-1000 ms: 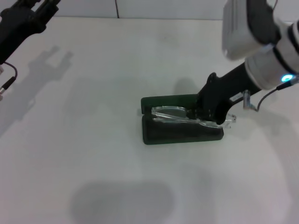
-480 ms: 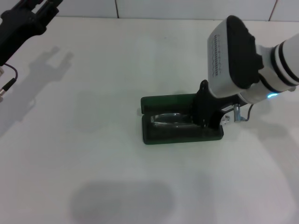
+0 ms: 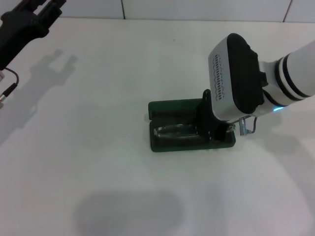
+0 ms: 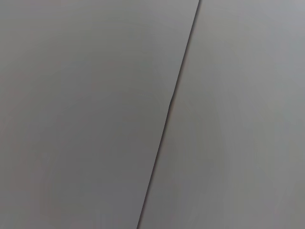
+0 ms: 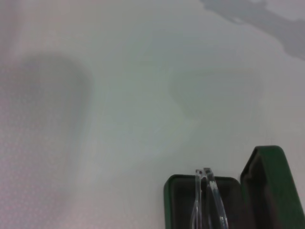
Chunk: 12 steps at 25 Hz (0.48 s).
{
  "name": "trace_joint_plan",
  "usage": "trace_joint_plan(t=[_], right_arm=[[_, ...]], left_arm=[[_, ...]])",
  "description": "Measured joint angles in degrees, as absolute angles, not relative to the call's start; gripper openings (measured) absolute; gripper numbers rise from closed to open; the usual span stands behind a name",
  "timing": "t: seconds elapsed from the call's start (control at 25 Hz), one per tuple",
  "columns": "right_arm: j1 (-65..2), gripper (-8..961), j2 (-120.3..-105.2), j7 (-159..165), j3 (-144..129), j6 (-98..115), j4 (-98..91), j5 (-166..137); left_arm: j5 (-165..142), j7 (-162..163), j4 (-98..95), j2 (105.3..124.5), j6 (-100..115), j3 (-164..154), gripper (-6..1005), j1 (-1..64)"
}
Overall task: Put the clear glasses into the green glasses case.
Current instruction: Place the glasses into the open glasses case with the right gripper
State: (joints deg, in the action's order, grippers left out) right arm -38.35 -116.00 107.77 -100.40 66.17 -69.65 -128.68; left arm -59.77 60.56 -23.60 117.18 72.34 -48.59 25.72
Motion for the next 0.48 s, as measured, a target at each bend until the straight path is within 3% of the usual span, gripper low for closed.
trace_joint_plan(t=[0.48], right_arm=[[-34.69,112,-116.10,101.81,-101.55,63.24,-72.10,-128.15]], left_arm=[[-59.76,60.47,-23.55,117.23,72.33,-48.65,563,25.57]])
